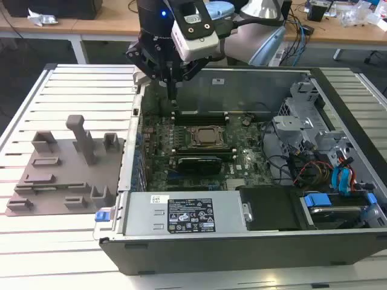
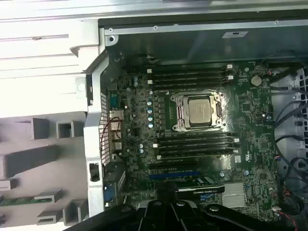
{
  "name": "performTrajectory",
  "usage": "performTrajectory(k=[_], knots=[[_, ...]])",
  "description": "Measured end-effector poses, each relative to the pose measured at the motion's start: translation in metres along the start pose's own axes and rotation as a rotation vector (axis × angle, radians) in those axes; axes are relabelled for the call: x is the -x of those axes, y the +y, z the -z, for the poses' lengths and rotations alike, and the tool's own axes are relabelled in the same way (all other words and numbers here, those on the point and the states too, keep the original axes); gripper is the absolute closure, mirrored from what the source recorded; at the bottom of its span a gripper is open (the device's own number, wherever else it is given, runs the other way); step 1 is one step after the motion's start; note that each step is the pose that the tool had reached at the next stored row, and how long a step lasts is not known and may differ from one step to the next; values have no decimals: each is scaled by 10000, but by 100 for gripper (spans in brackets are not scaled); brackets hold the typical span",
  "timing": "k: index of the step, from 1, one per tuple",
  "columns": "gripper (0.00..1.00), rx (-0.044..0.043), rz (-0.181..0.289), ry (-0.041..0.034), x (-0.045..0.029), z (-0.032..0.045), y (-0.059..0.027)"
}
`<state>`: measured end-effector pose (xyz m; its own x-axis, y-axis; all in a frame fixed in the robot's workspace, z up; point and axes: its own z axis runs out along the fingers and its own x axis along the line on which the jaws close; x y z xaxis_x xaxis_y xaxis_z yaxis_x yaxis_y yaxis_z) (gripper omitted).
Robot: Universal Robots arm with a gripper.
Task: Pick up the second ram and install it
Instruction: 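Reach for the second ram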
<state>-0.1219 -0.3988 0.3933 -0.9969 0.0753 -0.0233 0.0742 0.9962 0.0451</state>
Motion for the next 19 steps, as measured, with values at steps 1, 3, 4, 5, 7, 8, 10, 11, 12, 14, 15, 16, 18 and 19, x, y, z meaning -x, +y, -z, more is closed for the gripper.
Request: performTrajectory(k=[1,3,4,5,7,8,10,11,12,14,15,16,18,19], knots=[[90,0,-1,-2,-113,3,-8],[90,1,0,-8,-298,8,-22],[90,0,-1,-10,-391,10,-29],[90,0,1,-10,-471,13,-35],[90,1,0,-13,-619,16,-46],[90,1,2,-13,-696,18,-52],[90,1,1,-13,-842,22,-63],[90,1,-1,-14,-940,24,-70],[90,0,1,-13,-1035,27,-77],[90,1,0,-14,-1173,30,-87],[90,1,1,-14,-1232,31,-92],[90,0,1,-13,-1255,31,-94],[90,1,0,-14,-1325,32,-99],[90,1,0,-14,-1348,32,-100]])
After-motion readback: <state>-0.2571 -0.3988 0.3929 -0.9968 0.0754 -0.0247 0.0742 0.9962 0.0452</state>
